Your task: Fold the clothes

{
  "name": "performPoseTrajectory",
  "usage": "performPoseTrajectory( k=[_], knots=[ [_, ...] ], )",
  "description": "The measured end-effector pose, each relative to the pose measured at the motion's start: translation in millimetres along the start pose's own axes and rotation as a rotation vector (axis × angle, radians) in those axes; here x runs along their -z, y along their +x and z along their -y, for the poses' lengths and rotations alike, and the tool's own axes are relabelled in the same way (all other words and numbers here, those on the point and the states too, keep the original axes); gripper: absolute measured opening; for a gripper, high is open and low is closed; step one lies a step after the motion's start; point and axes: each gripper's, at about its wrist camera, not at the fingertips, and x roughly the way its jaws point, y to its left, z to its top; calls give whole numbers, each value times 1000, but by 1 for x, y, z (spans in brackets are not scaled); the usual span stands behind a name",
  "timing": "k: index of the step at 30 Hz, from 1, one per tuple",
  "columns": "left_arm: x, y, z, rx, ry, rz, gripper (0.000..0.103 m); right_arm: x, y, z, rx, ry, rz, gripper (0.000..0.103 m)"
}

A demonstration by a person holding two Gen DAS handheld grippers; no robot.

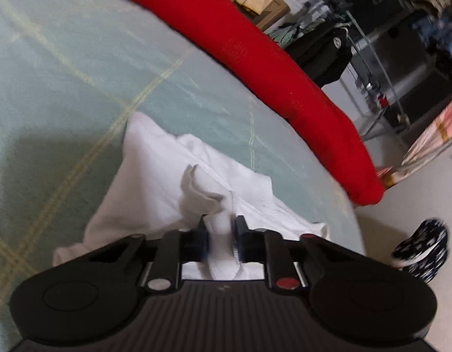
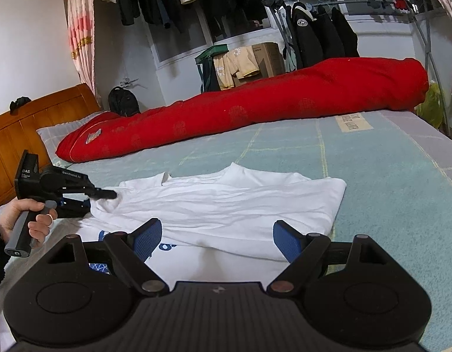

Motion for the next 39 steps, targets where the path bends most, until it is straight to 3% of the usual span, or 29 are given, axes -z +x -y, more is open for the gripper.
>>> performPoseTrajectory(
  k=[7,17,22,24,28,32,36,39],
  knots=[
    [-7,-24,18,8,70,50,10,1,3,-1,17,-15,-15,86],
    [11,-30,-11,-71,64,26,9,2,4,1,23,-17,-16,86],
    [12,-34,-10,-81,81,26,9,2,2,3,8,-10,-3,88],
    [12,-33,-9,-99,96,14,10,4,8,5,29,-3,-36,90],
    [11,-42,-4,-98,89,18,16,9,21,15,82,46,-103,90],
    [8,-50,20,-103,160,-28,25,1,1,13,19,47,35,92],
    [6,-58,44,-108,230,-75,28,3,16,19,47,66,-42,94],
    [5,-64,62,-111,283,-109,39,4,19,21,74,80,-64,94]
  ],
)
